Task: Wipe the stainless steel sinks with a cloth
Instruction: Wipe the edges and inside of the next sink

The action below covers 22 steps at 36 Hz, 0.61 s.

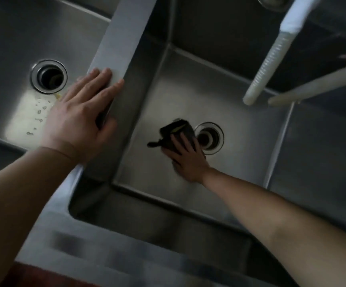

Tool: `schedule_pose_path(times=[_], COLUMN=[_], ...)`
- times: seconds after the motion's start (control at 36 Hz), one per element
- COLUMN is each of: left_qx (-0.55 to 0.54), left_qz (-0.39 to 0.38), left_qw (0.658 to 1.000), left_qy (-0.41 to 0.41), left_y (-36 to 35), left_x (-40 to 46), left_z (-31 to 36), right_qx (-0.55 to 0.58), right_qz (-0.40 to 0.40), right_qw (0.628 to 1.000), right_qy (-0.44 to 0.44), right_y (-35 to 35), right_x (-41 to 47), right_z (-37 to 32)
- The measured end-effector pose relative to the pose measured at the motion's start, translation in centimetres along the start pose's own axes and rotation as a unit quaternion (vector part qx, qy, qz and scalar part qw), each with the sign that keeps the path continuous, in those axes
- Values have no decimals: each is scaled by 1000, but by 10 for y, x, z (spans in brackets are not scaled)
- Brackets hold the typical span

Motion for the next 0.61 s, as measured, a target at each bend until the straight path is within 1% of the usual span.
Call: schedule_pose_path(times=[0.06, 0.11, 0.17, 0.19, 0.22, 0.25, 0.28, 0.31, 0.33, 0.39, 0.42, 0.44, 0.47, 0.5, 0.53, 0.56, 0.61], left_qx=[8, 45, 81, 83, 72, 56, 37, 12, -20, -63, -57, -40, -22, -7, 4, 9, 12], left_qz=[-4, 0, 19, 38, 51, 52, 35, 1, -46, -152, -203, -252, -300, -341, -368, -378, -370], left_qw=[1000, 999, 996, 996, 996, 997, 998, 1000, 999, 980, 964, 945, 924, 905, 894, 890, 894], left_qy=[2, 16, 26, 20, 7, -9, -20, -15, 13, 112, 161, 205, 237, 253, 256, 254, 253], left_y=[-1, -1, -6, -12, -20, -30, -42, -57, -74, -109, -127, -145, -160, -173, -184, -191, -201], left_x=[-1, -1, -5, -9, -14, -19, -22, -24, -26, -27, -29, -33, -36, -38, -39, -37, -30], left_z=[5, 10, 27, 39, 52, 66, 77, 83, 85, 80, 73, 63, 53, 44, 37, 31, 23], right_qx=[-15, -28, -56, -60, -49, -29, -3, 25, 60, 130, 151, 159, 156, 149, 142, 135, 124], right_qz=[-26, -49, -71, -64, -49, -31, -20, -14, -9, 16, 37, 55, 68, 76, 80, 82, 85], right_qw=[998, 994, 990, 992, 996, 999, 998, 991, 973, 910, 876, 852, 841, 839, 843, 850, 867], right_qy=[59, 98, 105, 92, 60, 9, -57, -134, -221, -394, -457, -495, -514, -518, -513, -503, -476], right_y=[-13, -28, -41, -47, -51, -53, -54, -55, -55, -48, -43, -36, -29, -22, -14, -6, 13], right_x=[-25, -48, -77, -91, -105, -118, -127, -133, -135, -128, -119, -108, -95, -81, -66, -51, -19], right_z=[-16, -25, -21, -15, -9, 0, 11, 24, 40, 73, 91, 107, 122, 136, 149, 161, 182])
Point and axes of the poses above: each hand's wrist, its own x-axis towards the middle knuckle, its own y-axis out of the back of the hand, z = x × y, the point moved 1 cm from there along x, towards the middle knuckle, and after that the axes turned 4 degrees about -x, right-handed, at the moved point
